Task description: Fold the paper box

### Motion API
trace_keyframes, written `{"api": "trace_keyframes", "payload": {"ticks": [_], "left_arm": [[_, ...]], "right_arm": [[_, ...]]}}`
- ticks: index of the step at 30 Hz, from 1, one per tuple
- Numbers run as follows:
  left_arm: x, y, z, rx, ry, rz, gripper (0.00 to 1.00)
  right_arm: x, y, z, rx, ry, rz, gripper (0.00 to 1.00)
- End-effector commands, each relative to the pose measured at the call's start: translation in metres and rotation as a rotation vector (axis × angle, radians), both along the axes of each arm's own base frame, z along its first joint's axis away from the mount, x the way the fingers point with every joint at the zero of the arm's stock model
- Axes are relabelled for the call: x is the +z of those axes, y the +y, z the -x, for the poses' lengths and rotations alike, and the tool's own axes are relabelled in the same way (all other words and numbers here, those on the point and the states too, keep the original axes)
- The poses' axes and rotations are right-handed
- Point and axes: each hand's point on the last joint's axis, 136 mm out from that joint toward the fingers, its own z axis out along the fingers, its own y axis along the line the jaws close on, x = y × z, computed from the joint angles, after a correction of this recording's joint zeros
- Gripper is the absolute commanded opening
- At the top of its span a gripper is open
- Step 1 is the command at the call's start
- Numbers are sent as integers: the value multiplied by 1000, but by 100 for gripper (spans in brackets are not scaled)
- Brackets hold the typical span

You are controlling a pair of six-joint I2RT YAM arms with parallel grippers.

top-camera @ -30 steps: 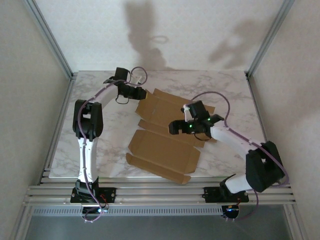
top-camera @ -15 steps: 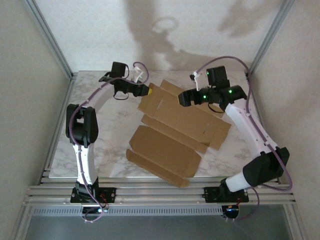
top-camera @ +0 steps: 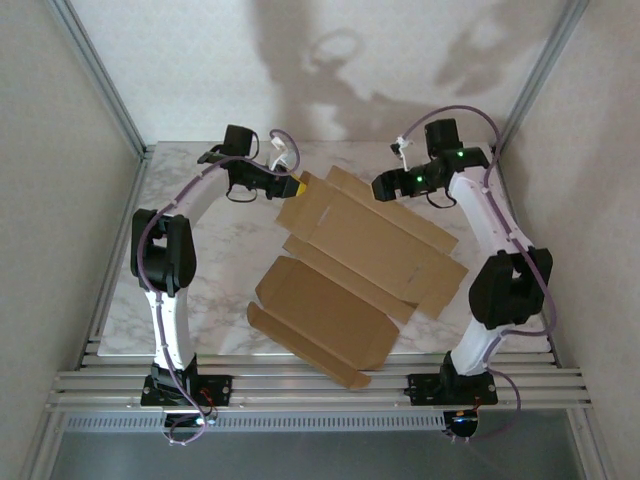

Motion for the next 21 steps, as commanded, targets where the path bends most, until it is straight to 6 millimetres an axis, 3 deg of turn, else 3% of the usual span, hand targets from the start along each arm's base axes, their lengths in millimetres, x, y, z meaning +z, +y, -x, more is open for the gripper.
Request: {"api": "trace_keyframes", "payload": {"ticks": [1,10,15,21], "left_arm": [[28,-5,9,-47,-69,31,18],[27,-5,-1,-25,-81,28,18],[26,-4,-9,-3,-93,16,18],[25,-6,-32,53,-99,23,18]], "right_arm": [[1,2,-7,30,10,-26,85],[-32,18,-7,85,137,-96,79],[-26,25,-3,113,145,-146,69],[-19,26,6,123,149,-161,48]]}}
